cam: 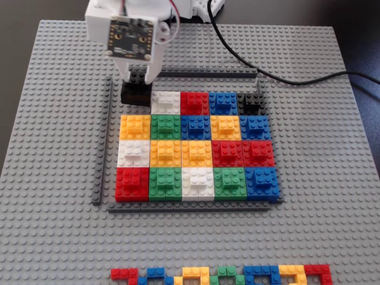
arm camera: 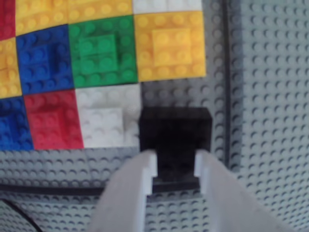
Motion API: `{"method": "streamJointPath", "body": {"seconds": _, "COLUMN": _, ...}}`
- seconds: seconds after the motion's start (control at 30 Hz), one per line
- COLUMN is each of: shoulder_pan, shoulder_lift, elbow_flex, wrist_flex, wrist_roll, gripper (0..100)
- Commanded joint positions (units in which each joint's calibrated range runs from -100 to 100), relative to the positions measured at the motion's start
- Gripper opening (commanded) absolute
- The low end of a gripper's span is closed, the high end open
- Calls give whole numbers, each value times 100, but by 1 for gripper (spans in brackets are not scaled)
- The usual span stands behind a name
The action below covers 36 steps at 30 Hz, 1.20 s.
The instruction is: Grab the cube and place it into the grid
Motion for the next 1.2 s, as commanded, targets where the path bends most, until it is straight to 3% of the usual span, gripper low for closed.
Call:
{"method": "streamJointPath", "body": {"seconds": 0.0, "shoulder_pan": -57, "shoulder_lift": -62, "elbow_flex": -472, "wrist_flex": -76, "wrist_roll": -63, "gripper": 4}}
{"method": "streamJointPath", "body": {"seconds": 1.17, "shoulder_pan": -204, "shoulder_lift": 712, "elbow_flex": -445, "wrist_flex": -467, "wrist_roll": -112, "gripper": 9}}
